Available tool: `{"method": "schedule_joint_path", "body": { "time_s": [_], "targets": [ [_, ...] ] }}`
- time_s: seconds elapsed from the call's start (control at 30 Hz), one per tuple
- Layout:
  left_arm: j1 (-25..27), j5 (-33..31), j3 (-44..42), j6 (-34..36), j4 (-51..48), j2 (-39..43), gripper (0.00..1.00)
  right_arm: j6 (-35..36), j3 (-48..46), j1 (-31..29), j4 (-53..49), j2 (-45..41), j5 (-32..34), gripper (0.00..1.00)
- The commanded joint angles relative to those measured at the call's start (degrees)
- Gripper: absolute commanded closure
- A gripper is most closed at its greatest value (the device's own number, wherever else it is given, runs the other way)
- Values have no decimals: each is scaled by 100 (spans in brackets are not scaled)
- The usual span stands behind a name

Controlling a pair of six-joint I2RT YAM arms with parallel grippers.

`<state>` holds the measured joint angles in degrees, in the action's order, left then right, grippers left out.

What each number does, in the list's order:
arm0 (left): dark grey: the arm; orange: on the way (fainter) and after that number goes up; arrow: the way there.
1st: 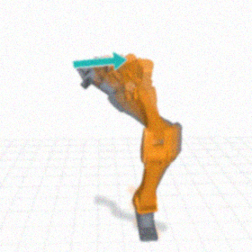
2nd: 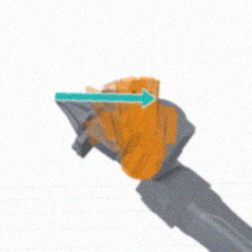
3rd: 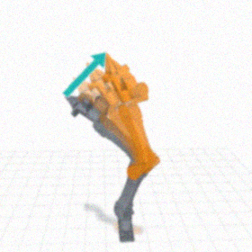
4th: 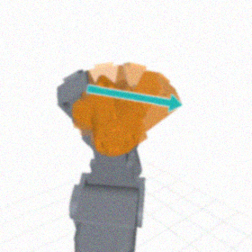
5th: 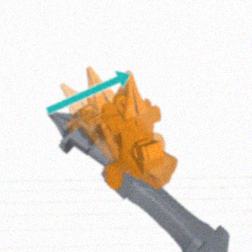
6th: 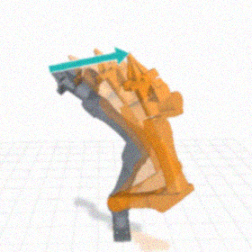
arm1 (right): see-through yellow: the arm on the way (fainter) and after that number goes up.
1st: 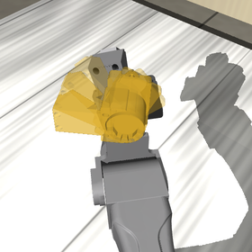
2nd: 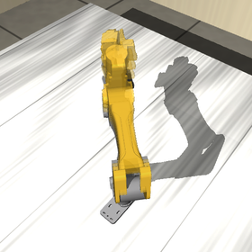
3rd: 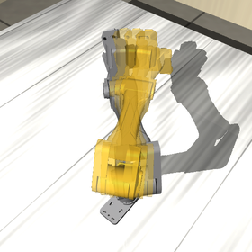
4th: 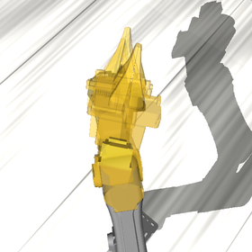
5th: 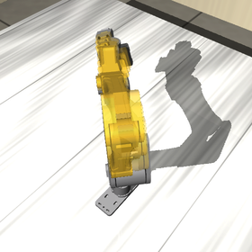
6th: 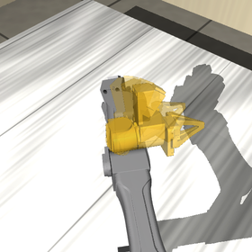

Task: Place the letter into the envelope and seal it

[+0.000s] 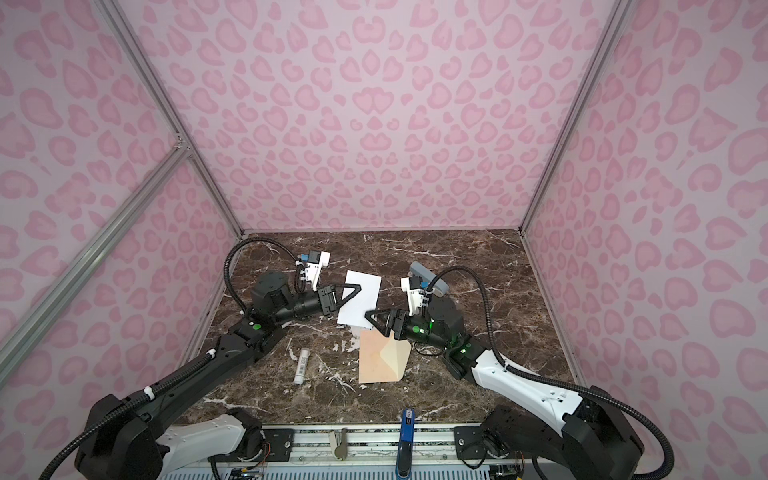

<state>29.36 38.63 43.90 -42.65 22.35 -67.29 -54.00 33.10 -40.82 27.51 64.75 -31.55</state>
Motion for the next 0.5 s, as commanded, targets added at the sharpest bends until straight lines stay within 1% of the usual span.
{"method": "schedule_joint_path", "body": {
  "time_s": [0.0, 0.17, 0.27, 0.37, 0.47],
  "targets": [
    [-1, 91, -9, -175, 404, -28, 96, -80, 12, -5, 778, 109, -276, 29],
    [-1, 192, -110, -446, 856, -81, 96, -318, 16, -5, 1339, 446, -426, 29],
    [-1, 231, -112, -522, 951, -100, 96, -576, 18, -6, 1768, 665, -559, 29],
    [-1, 231, -101, -538, 957, -109, 96, -898, -6, -11, 2344, 855, -683, 31],
    [-1, 228, -107, -555, 950, -114, 96, -1046, 17, -11, 2614, 937, -772, 34]
  ]
}}
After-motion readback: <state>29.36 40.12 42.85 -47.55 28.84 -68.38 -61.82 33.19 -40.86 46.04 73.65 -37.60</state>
